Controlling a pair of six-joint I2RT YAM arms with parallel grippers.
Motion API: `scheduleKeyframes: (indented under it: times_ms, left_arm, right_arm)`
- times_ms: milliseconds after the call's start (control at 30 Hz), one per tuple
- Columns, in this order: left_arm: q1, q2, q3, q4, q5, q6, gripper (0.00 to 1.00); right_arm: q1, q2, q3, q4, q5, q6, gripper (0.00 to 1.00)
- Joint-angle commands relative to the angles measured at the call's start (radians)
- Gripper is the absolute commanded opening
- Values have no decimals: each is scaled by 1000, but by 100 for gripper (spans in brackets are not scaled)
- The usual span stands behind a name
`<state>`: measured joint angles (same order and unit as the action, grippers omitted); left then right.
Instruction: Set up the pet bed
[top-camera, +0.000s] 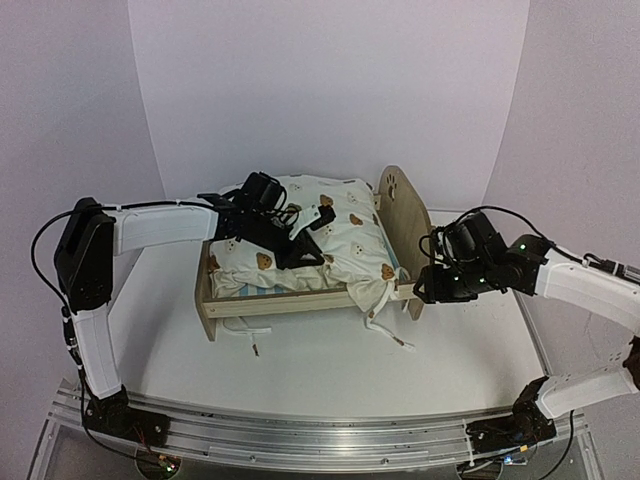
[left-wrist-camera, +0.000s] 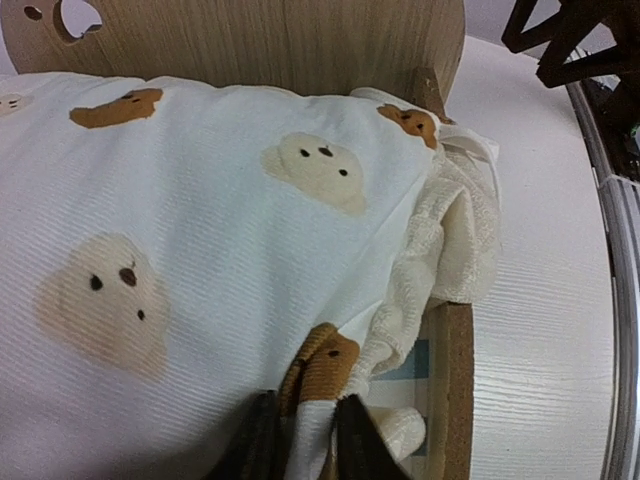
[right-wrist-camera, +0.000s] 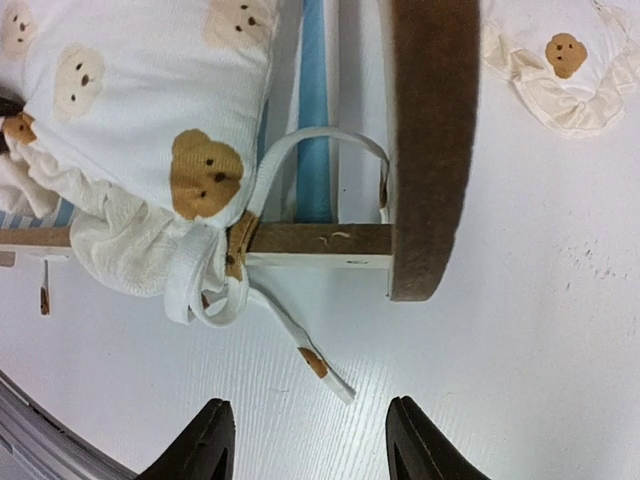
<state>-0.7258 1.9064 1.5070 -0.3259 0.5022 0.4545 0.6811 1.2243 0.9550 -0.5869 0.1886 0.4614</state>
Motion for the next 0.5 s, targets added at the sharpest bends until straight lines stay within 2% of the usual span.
scheduleKeyframes:
  times_ms: [0, 33, 100, 267, 367, 467]
  left_arm:
    - [-2, -41, 105, -135, 92, 71, 48]
    - [-3, -55, 117, -155, 102, 91, 53]
    - [-8, -87, 118, -184, 123, 150, 56]
    - [-67, -139, 27, -227, 36, 206, 52]
    - [-103, -115, -20, -242, -20, 213, 56]
    - [-115, -53, 0, -265, -60, 216, 63]
  right_arm:
    - [-14, 35, 18, 28, 27, 23, 52]
    - [-14, 42, 20, 29, 14, 18, 52]
    - [-14, 46, 7, 32, -18, 15, 52]
    - [-14, 2, -98, 64, -47, 52, 50]
    - [-14, -21, -173, 117, -57, 87, 50]
    - [-14, -17, -217, 185, -85, 108, 49]
